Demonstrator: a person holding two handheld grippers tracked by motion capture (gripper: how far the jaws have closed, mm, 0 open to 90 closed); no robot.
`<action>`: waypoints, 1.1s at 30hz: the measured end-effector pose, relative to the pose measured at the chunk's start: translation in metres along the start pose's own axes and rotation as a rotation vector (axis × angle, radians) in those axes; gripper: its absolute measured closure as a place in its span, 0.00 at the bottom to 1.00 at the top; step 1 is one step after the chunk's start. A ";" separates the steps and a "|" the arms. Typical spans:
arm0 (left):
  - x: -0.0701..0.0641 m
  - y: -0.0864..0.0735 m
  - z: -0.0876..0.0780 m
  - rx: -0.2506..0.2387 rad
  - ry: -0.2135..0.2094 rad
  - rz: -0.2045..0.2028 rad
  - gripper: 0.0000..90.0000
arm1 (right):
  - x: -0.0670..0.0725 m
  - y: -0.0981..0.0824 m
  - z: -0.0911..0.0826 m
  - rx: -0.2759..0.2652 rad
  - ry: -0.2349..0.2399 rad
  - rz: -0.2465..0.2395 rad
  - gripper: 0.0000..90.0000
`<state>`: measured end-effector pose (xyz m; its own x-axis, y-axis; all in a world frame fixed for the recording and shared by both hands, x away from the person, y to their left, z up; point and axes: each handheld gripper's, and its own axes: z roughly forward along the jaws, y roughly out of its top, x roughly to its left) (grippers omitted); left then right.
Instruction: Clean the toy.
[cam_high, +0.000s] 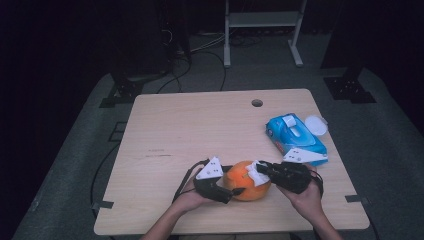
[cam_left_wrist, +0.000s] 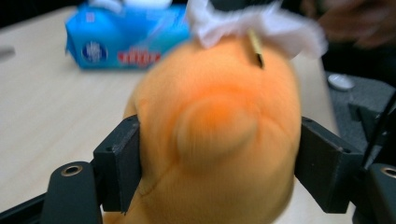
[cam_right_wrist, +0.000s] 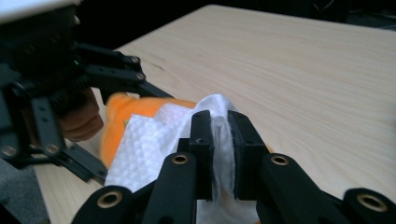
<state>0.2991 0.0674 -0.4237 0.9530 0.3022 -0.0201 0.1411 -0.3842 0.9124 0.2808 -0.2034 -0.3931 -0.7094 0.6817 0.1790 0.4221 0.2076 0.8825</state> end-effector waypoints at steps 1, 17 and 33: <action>-0.001 0.006 -0.006 -0.009 -0.005 -0.002 0.27 | 0.000 0.001 -0.001 -0.006 0.005 0.003 0.89; -0.003 0.008 -0.002 0.035 0.034 -0.064 0.28 | 0.027 0.004 0.011 0.000 0.051 -0.018 0.89; 0.026 -0.013 -0.012 -0.054 -0.068 -0.182 0.08 | 0.008 -0.011 0.014 0.032 0.027 0.019 0.89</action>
<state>0.3186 0.0901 -0.4309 0.9291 0.3023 -0.2130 0.3003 -0.2809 0.9115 0.2779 -0.1905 -0.4070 -0.7160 0.6664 0.2080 0.4535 0.2174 0.8643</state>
